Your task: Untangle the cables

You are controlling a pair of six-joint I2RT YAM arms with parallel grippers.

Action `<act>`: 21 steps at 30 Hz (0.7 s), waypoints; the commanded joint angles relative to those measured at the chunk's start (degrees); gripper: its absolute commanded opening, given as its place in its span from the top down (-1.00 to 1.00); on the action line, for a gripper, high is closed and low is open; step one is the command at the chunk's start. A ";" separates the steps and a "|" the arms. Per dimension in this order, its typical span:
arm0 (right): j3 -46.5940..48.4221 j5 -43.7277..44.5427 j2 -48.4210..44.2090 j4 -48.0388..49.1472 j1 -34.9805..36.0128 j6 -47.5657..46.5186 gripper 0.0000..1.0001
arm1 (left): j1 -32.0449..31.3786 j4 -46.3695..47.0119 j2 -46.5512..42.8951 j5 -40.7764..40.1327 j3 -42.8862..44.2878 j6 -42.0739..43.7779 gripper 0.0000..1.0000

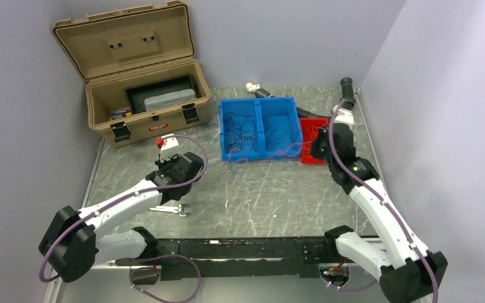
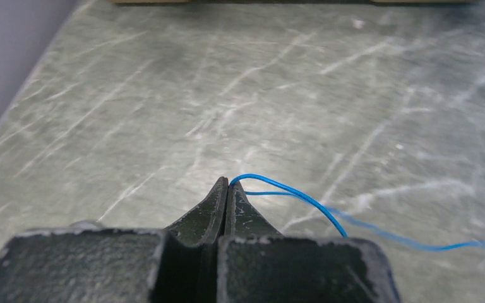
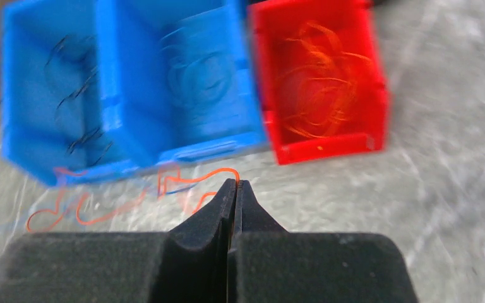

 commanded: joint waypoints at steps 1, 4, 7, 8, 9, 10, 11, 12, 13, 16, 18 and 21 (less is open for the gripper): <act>-2.37 15.61 -7.24 -4.31 -5.06 10.45 1.00 | 0.00 -23.75 3.47 -12.41 5.67 -23.86 1.00; -2.96 21.91 -9.49 -7.18 -8.53 15.02 1.00 | -0.01 -45.59 8.20 -16.07 10.05 -48.40 1.00; -2.68 25.88 -10.15 -10.29 -10.54 19.14 1.00 | -0.44 -63.47 14.89 -16.96 14.25 -68.92 1.00; -2.60 27.52 -10.43 -11.45 -10.93 21.05 1.00 | -0.79 -68.52 17.53 -17.08 15.67 -74.61 1.00; -2.50 29.49 -11.06 -12.76 -11.13 23.12 1.00 | -0.99 -69.69 19.66 -17.48 16.99 -75.04 1.00; -2.63 31.01 -11.72 -13.11 -11.29 24.16 1.00 | -1.12 -69.80 20.95 -17.25 18.28 -73.78 1.00; -2.65 32.96 -12.61 -13.68 -11.41 25.57 1.00 | -1.34 -69.86 21.60 -17.17 18.98 -73.38 1.00; -2.69 34.39 -13.38 -13.49 -11.62 25.85 1.00 | -1.76 -69.88 21.44 -17.23 18.67 -74.11 1.00; -2.60 35.71 -14.02 -13.65 -11.72 25.98 1.00 | -2.36 -69.81 20.83 -17.56 18.02 -74.99 1.00; -1.95 37.90 -14.57 -13.84 -11.82 25.84 1.00 | -4.66 -66.52 17.30 -19.08 16.19 -72.32 1.00; -1.85 36.62 -14.09 -12.70 -11.84 24.36 1.00 | -5.22 -59.30 14.50 -19.04 15.01 -63.27 1.00; -1.98 33.83 -13.17 -10.31 -11.82 21.63 1.00 | -6.04 -28.51 6.74 -14.67 9.58 -25.18 1.00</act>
